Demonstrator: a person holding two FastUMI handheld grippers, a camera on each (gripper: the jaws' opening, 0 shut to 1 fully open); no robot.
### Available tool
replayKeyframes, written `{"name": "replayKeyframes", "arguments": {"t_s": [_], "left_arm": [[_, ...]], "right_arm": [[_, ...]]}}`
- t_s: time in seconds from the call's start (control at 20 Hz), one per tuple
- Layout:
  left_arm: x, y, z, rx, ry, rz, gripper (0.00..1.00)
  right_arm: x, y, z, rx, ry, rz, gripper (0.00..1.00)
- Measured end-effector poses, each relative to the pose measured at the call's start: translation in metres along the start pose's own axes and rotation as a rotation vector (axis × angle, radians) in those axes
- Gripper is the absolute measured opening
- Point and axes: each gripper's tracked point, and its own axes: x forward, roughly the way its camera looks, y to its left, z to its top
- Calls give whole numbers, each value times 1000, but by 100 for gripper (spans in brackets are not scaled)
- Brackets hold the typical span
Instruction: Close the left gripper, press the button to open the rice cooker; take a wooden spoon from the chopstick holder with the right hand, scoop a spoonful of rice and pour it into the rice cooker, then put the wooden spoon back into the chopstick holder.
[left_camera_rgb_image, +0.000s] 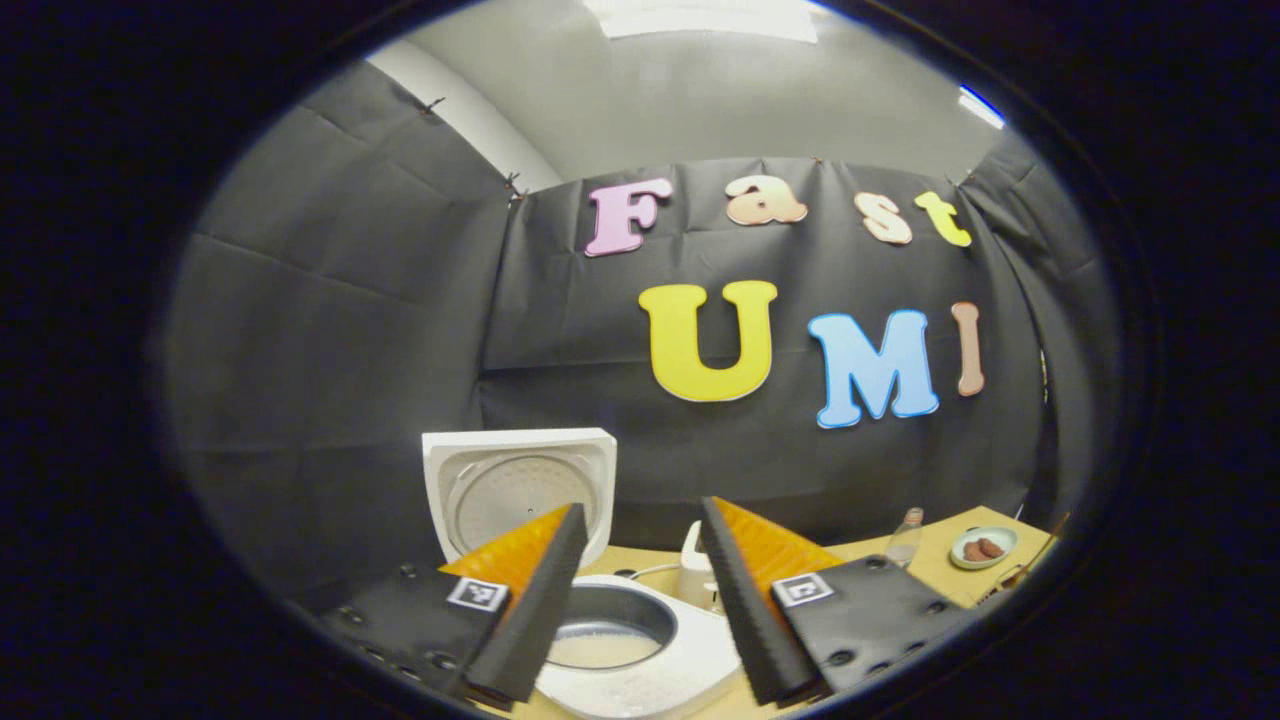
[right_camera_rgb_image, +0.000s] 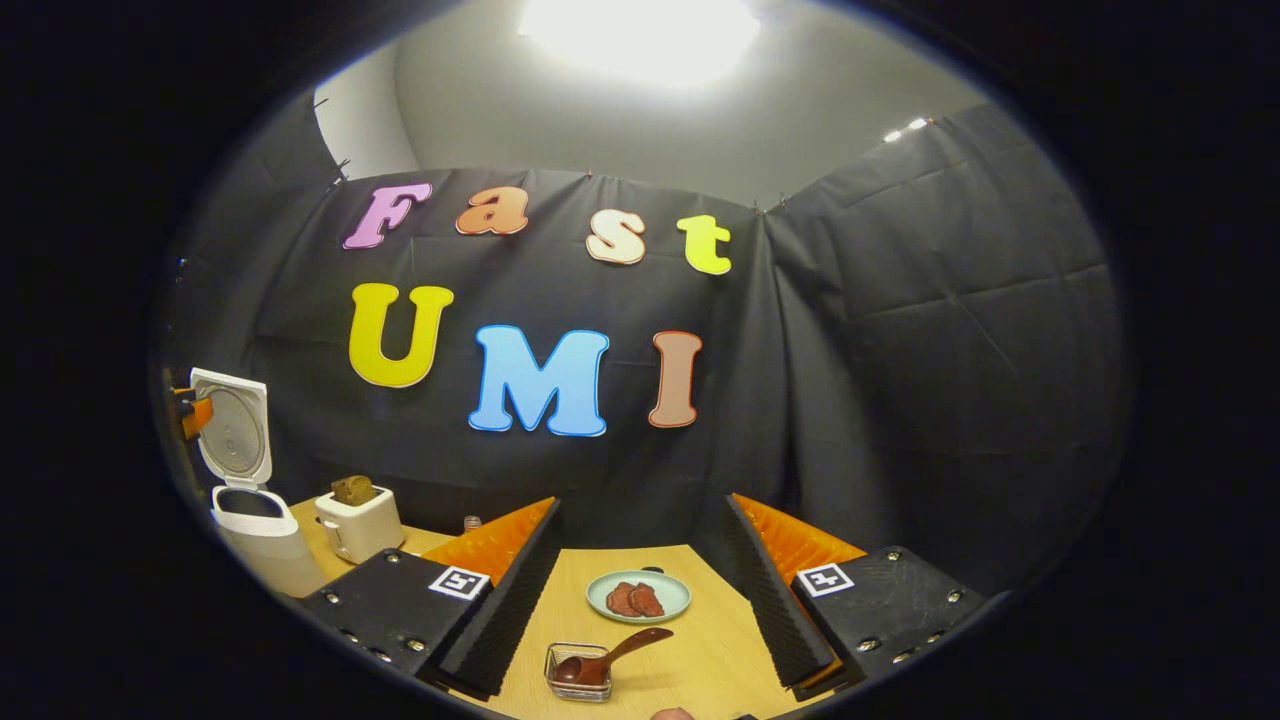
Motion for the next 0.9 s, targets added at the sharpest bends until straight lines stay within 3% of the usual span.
{"name": "replayKeyframes", "arguments": {"t_s": [0.05, 0.35, 0.65, 0.9], "left_arm": [[-7, -3, 3, 5, -7, 4, 99], [-49, -21, 33, -30, -34, 2, 99], [-83, -21, 66, 21, -74, 27, 99], [-104, -22, 73, 72, -72, 51, 99]], "right_arm": [[4, 0, -5, 4, 7, 10, 96], [31, -3, -48, 67, 80, 58, 96], [59, -12, -112, 180, 243, 66, 96], [74, -15, -162, 207, 361, 74, 96]]}}
